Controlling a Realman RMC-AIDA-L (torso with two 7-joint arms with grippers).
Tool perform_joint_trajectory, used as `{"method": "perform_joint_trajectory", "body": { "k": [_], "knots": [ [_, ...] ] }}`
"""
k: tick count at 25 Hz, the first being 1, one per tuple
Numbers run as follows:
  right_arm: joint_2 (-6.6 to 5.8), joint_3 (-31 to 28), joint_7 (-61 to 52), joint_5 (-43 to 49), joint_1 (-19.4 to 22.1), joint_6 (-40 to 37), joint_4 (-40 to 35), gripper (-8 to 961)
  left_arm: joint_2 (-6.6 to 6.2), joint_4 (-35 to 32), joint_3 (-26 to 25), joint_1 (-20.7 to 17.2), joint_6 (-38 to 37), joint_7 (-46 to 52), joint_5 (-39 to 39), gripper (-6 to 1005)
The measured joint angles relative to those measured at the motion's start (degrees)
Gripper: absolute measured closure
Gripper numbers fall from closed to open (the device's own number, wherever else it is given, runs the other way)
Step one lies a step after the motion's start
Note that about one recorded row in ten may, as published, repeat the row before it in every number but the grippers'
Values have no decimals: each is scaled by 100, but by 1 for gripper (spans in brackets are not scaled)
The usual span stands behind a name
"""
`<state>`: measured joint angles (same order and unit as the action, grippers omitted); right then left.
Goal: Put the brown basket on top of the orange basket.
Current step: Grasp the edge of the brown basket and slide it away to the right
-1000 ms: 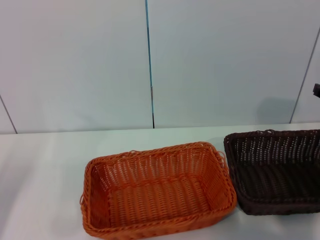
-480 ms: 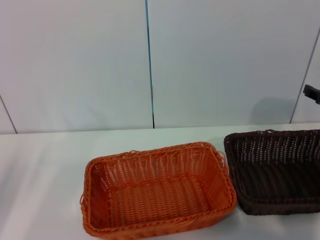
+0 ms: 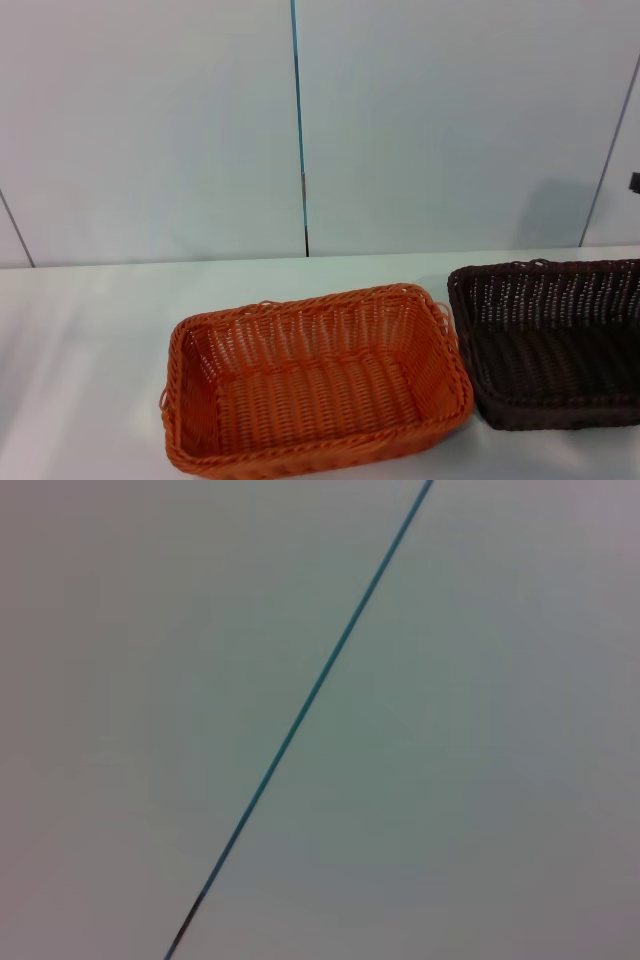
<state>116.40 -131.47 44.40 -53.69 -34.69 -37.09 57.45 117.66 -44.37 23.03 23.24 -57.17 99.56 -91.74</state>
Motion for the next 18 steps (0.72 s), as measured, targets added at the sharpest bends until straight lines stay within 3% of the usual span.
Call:
{"method": "perform_joint_trajectory", "body": {
  "k": [5,18],
  "knots": [
    [-40,-159,-893,951,-57,-524,445,338,3,4,5,-46,13,-27,-3,117],
    [-492,-607,-2135,2757,-533,-2414,600,331,-76,16,-9,-61,14,81,-496,117]
  ]
}}
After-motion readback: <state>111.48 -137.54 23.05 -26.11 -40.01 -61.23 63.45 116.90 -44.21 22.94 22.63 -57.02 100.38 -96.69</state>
